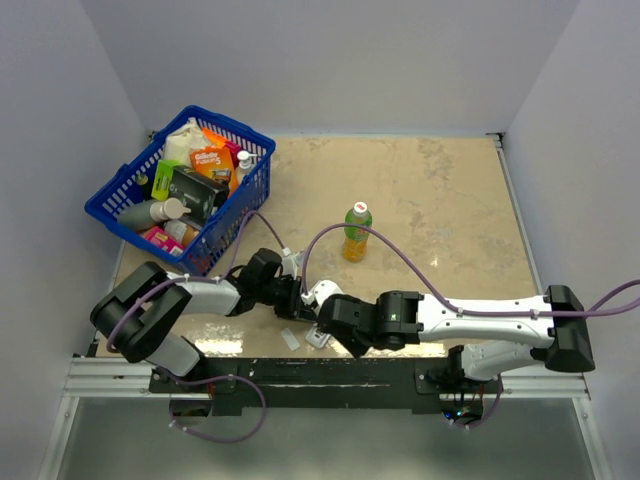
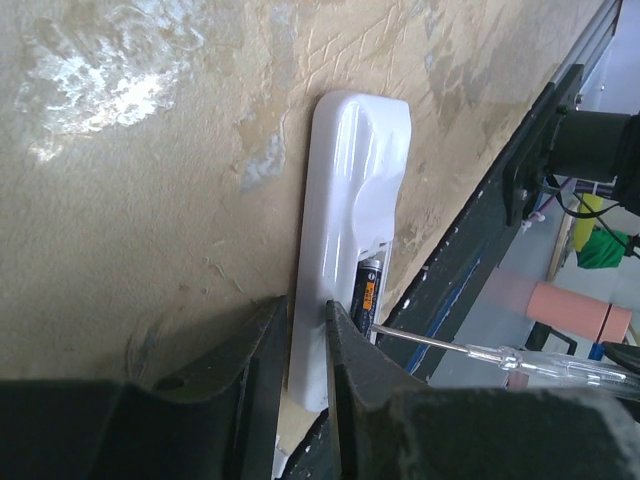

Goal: Unload the batteries from the remote control

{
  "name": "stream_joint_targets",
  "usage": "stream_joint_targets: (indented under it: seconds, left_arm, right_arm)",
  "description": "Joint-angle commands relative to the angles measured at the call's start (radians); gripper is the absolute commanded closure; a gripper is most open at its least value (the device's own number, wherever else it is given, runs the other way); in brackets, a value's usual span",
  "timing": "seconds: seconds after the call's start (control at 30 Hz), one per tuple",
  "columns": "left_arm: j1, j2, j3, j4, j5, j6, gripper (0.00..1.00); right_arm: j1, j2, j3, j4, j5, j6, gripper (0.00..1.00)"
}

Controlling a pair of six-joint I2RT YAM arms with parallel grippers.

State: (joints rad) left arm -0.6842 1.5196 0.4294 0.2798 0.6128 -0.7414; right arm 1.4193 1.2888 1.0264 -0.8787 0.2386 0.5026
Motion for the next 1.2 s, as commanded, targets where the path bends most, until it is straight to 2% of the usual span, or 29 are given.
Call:
stream_joint_targets:
  seconds: [0.0,0.57,0.77,1.17]
  left_arm:
    - [-0.003,-0.038,0.031,-0.05,-0.045,0.017,0.73]
    - [0.009,-0.088,0.092,-0.182,-0.137,0.071,0.7]
    - [0.012,-0.127,0.118,-0.263,-0.234,0.105,0.69]
    - [0.025,-0.148,0.144,-0.327,-0.277,0.129,0.67]
  right_arm:
    - [-0.005,0.006,0.011,0.038,0.025,-0.019,1.0]
    - [-0.029,0.021,0.06,-0.019,0.093,-0.029,1.0]
    - [-0.034,0.027,0.067,-0.008,0.088,-0.038,1.0]
    - [-0.036,0.033,0.083,0.001,0.059,-0.038,1.0]
